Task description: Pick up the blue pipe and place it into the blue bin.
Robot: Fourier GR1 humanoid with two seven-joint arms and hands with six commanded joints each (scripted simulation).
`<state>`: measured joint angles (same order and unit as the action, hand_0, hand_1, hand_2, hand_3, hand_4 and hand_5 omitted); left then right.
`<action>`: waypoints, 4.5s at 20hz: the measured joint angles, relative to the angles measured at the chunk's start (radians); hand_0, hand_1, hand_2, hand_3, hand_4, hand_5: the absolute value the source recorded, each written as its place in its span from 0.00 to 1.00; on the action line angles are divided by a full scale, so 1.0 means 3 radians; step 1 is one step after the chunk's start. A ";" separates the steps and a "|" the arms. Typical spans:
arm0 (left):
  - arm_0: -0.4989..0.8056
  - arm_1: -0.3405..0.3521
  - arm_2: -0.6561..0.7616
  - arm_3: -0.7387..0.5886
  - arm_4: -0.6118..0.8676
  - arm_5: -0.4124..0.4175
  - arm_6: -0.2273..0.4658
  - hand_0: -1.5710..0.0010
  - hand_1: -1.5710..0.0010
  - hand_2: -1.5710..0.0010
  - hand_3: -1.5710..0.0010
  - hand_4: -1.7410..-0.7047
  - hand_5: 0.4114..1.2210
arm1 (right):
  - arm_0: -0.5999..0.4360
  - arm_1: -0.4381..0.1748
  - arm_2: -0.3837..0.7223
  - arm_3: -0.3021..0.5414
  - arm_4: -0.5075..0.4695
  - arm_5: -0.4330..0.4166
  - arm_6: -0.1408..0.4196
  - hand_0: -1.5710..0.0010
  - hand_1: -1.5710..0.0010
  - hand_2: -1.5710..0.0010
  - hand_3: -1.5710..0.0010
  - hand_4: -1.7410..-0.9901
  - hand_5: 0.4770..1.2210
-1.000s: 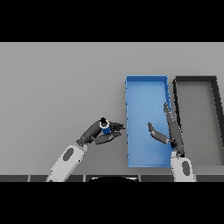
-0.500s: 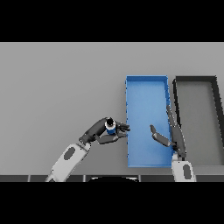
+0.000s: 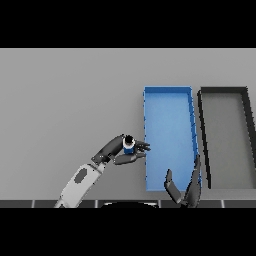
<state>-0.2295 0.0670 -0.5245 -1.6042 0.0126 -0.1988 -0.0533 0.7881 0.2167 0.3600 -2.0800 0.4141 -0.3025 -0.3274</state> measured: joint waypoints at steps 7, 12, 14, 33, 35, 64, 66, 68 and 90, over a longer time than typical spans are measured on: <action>0.0033 -0.0061 0.0054 -0.0027 -0.0055 -0.0096 0.0048 0.00 0.00 0.00 0.00 0.26 1.00 | -0.0570 -0.0422 0.0201 -0.0497 -0.0310 0.1153 0.1185 1.00 0.99 0.93 1.00 0.65 0.11; 0.0001 -0.0101 0.0098 0.0024 -0.0170 -0.0132 0.0071 0.00 0.00 0.00 0.00 0.26 1.00 | -0.1521 -0.0435 0.0337 -0.0557 -0.0079 0.1458 0.2034 1.00 1.00 0.97 1.00 0.59 0.11; 0.0012 -0.0101 0.0132 0.0031 -0.0166 -0.0173 0.0030 0.00 0.00 0.00 0.00 0.26 1.00 | -0.1876 -0.0395 0.0360 -0.0544 -0.0035 0.1583 0.2313 1.00 1.00 0.97 1.00 0.58 0.11; 0.0071 -0.0223 0.0276 0.0039 -0.0303 -0.0448 0.0156 0.00 0.00 0.00 0.00 0.11 1.00 | -0.3582 -0.0114 0.0008 0.0098 -0.0443 0.2202 0.3125 0.44 0.44 0.42 0.51 0.37 0.05; 0.0047 -0.0246 0.0291 0.0049 -0.0335 -0.0441 0.0184 0.00 0.00 0.00 0.04 0.08 1.00 | -0.3638 -0.0094 -0.0027 0.0143 -0.0460 0.2193 0.3123 0.28 0.28 0.27 0.39 0.25 0.16; 0.0202 -0.0364 0.0489 -0.0072 -0.0565 -0.0774 0.0452 0.96 0.96 0.96 0.97 0.76 0.16 | -0.3714 -0.0100 0.0260 0.0289 -0.0449 0.1573 0.2863 0.00 0.00 0.00 0.00 0.00 1.00; 0.0160 -0.0327 0.0511 0.0000 -0.0649 -0.0732 0.0453 0.97 0.98 0.98 0.98 0.78 0.10 | -0.3696 -0.0087 0.0303 0.0266 -0.0475 0.1526 0.2807 0.00 0.00 0.00 0.00 0.00 1.00; 0.0128 -0.0349 0.0520 0.0043 -0.0681 -0.0693 0.0487 0.98 0.98 0.99 0.99 0.79 0.09 | -0.3742 -0.0015 0.0206 0.0243 -0.0689 0.1494 0.2835 0.00 0.00 0.00 0.00 0.00 1.00; 0.0173 -0.0211 0.0525 0.0009 -0.0690 -0.0731 0.0480 1.00 1.00 1.00 1.00 0.84 0.01 | -0.4519 -0.3064 -0.1039 0.0186 -0.2953 -0.0623 0.3121 0.00 0.00 0.00 0.00 0.00 1.00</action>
<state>-0.1777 0.0038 -0.3670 -1.6016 -0.1944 -0.4181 0.0908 -0.5677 -0.7026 0.0482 -2.0241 -0.4718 -0.4893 0.6088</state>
